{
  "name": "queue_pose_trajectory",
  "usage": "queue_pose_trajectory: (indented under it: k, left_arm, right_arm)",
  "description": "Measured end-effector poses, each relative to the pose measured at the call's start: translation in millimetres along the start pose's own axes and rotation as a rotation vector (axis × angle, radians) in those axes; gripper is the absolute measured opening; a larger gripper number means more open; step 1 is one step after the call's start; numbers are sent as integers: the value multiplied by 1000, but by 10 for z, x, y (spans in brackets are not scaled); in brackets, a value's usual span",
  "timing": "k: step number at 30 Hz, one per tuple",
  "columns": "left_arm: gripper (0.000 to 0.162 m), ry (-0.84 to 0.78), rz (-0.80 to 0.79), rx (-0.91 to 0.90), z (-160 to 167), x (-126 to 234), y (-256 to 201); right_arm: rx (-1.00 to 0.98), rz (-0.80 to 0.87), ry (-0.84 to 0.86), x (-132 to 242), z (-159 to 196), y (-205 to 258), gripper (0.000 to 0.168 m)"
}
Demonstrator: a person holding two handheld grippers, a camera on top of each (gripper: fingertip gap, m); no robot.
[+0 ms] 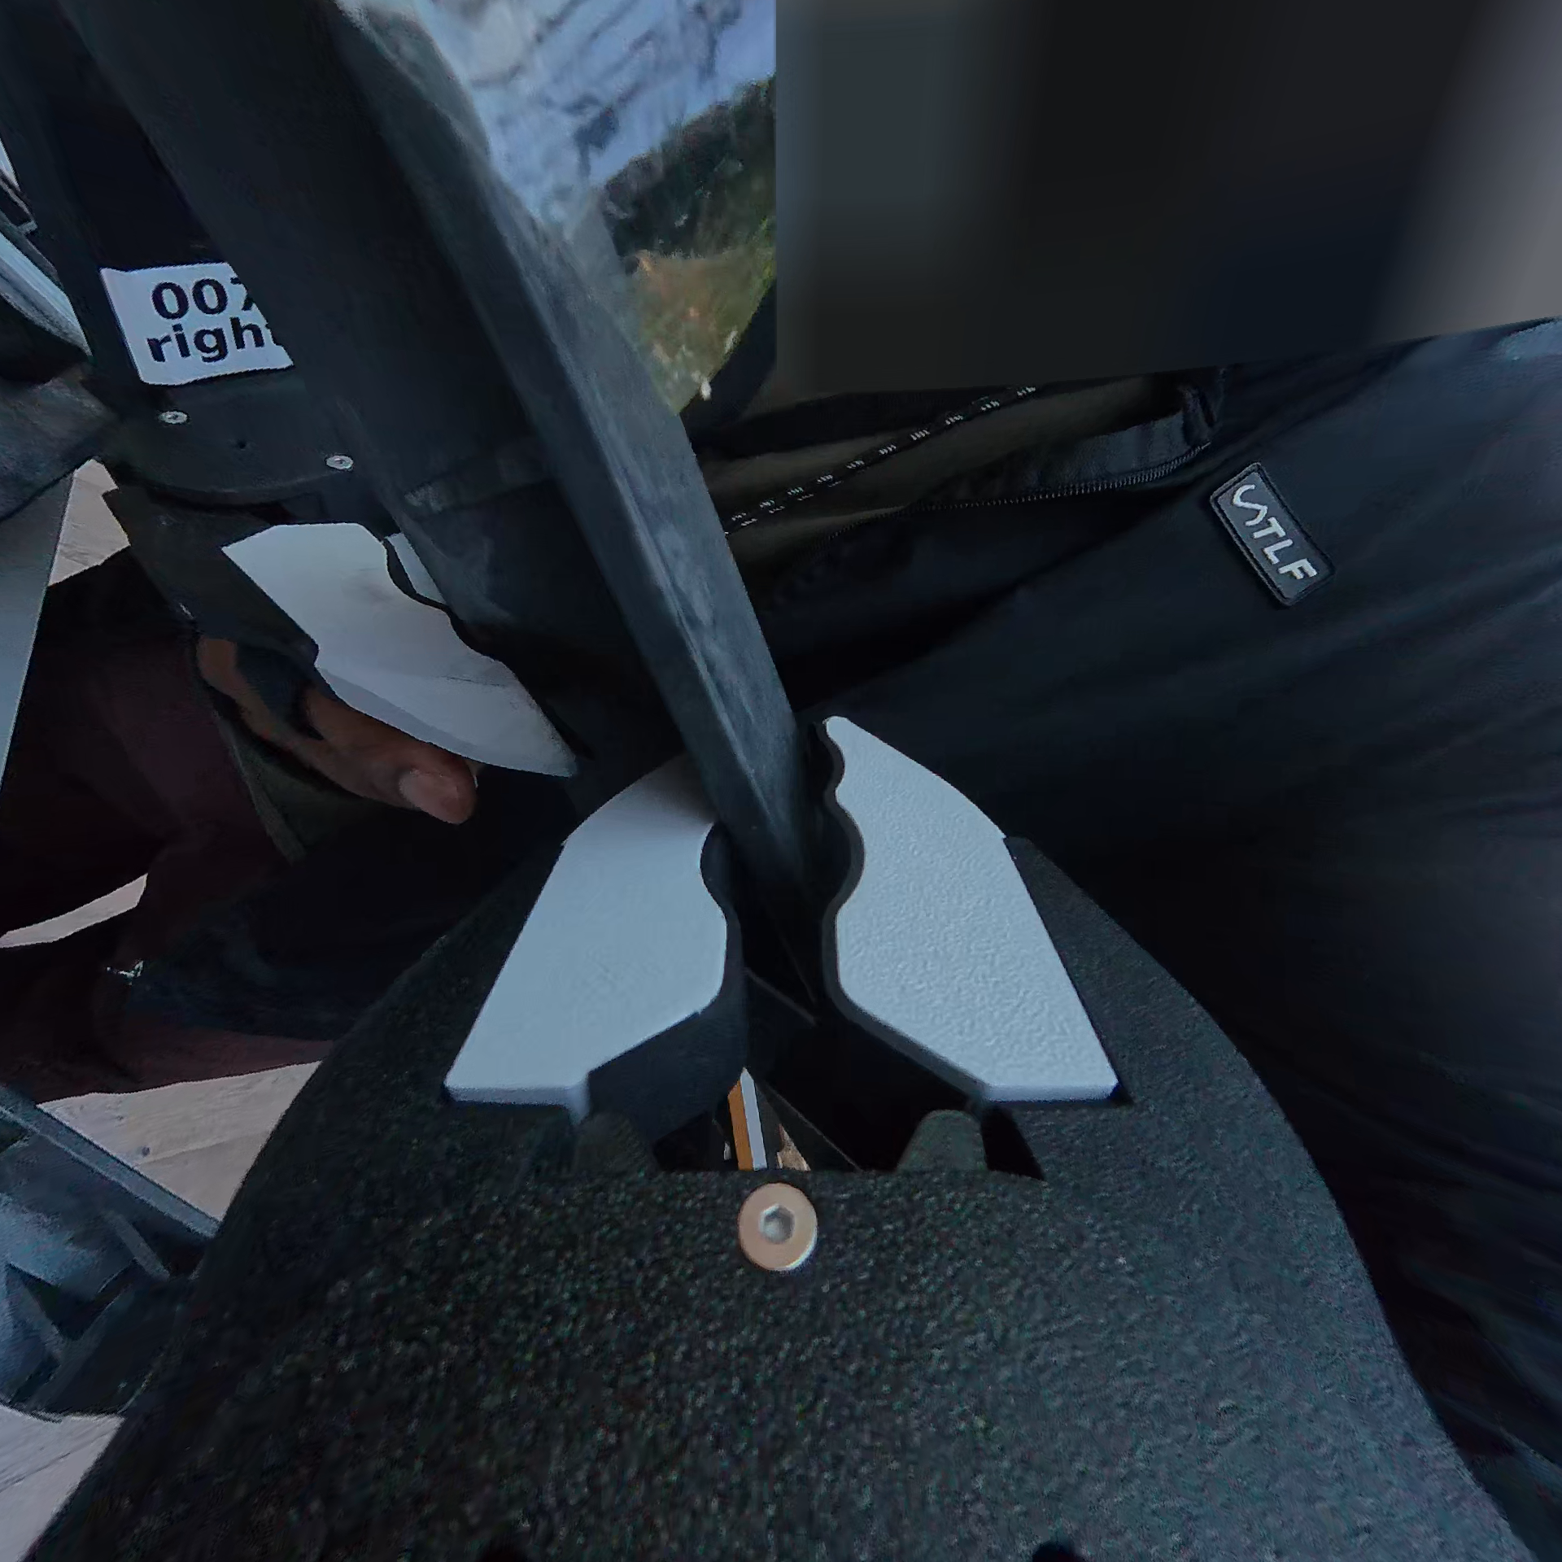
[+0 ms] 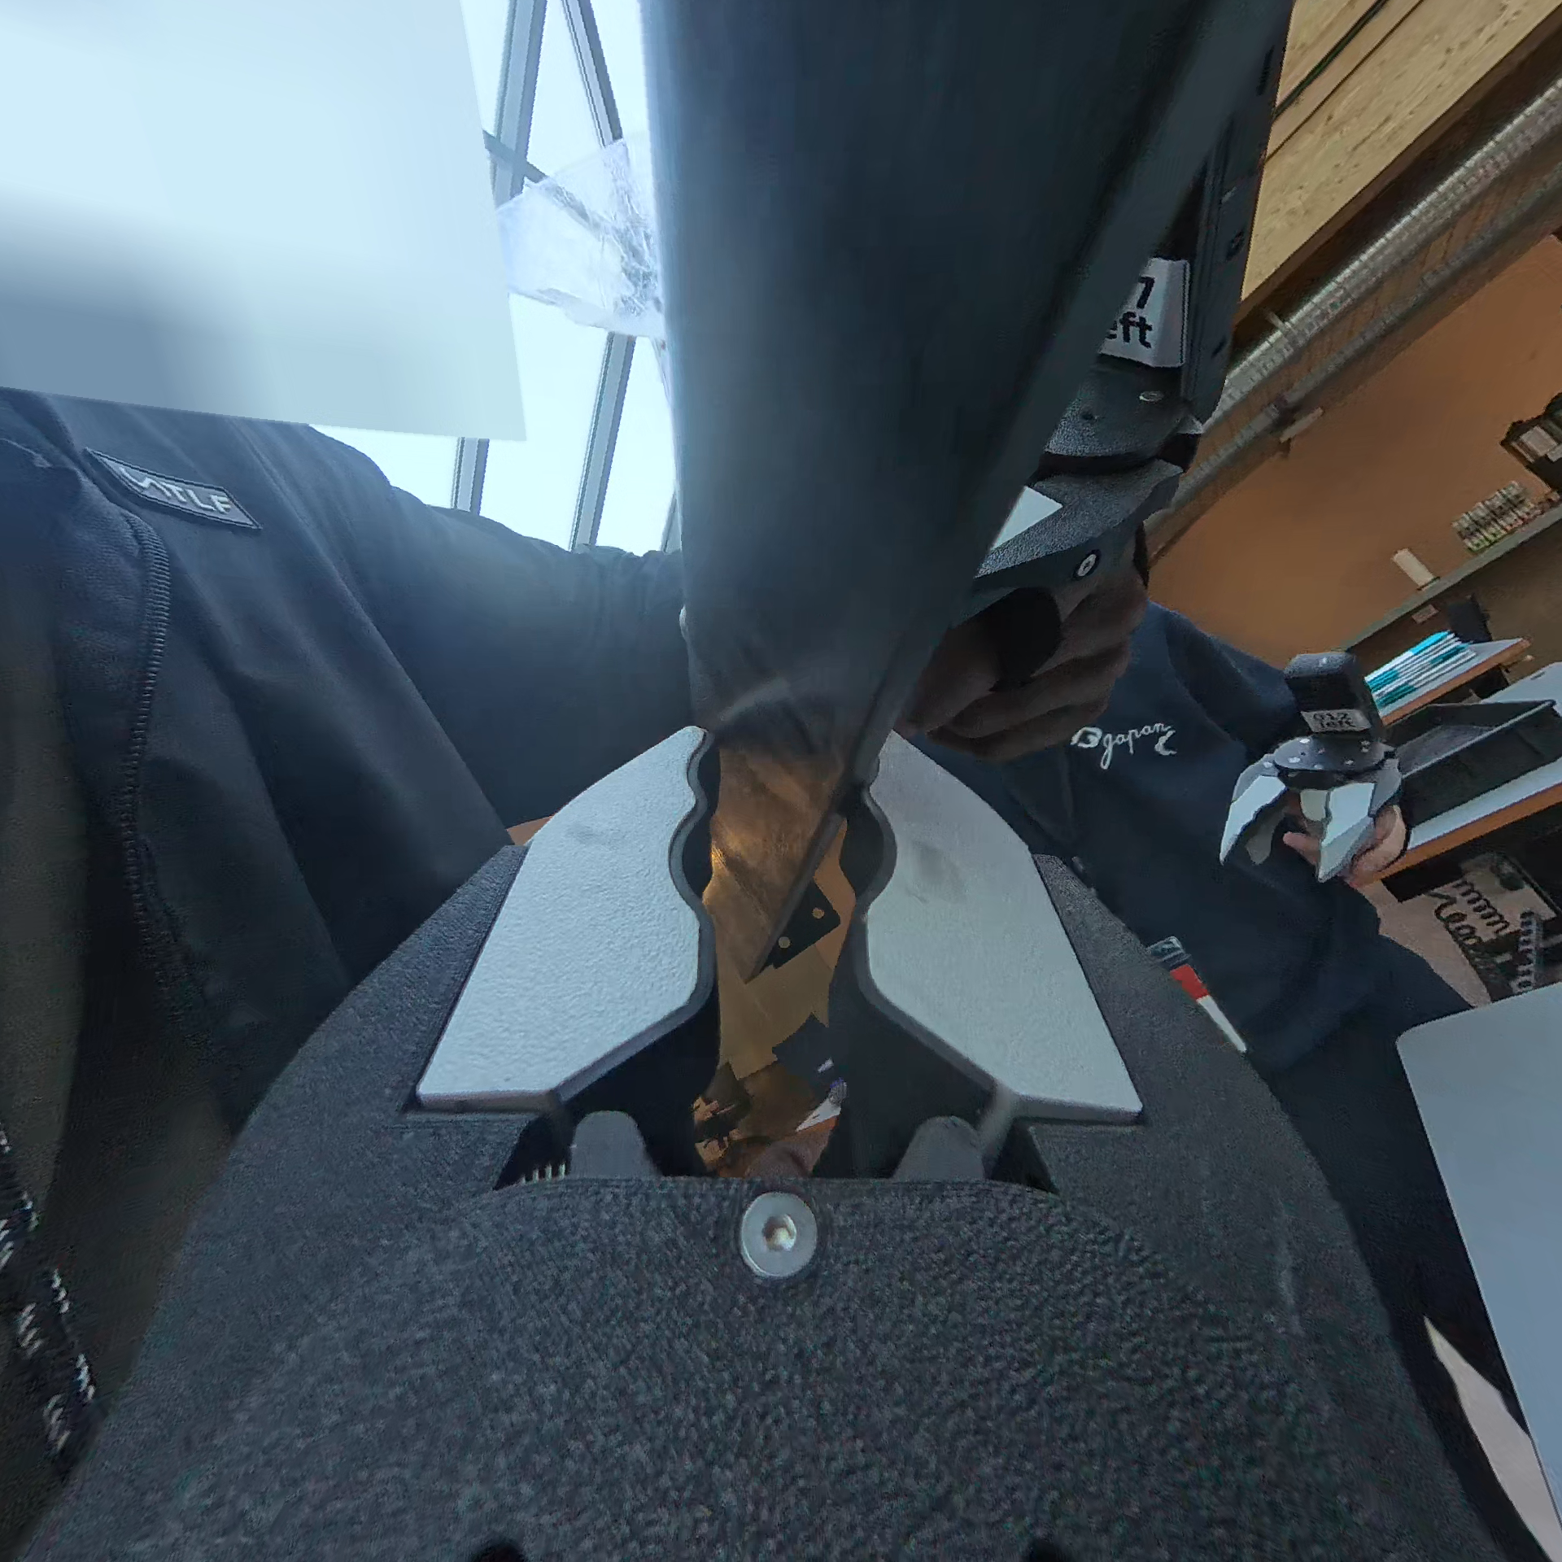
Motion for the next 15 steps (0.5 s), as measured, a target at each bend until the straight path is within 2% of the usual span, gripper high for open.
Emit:
queue_pose_trajectory:
  k: [12, 15]
  left_arm:
    - [14, -4, 41, 6, -31, 57, 82]
    - [14, -4, 34, -3, -121, 73, 90]
  right_arm:
    - [-2, 25, -20, 19, -47, -20, 30]
    - [-16, 2, -54, 36, -115, -30, 29]
Point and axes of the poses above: each gripper's, where its closed fingertips meet, x back along the fingers, z out of its underside, y = z × x across the jaws, the point moved 9 cm from there along x, back along the fingers, and after that the axes turned 8 degrees about -x, right-handed, at the moved point
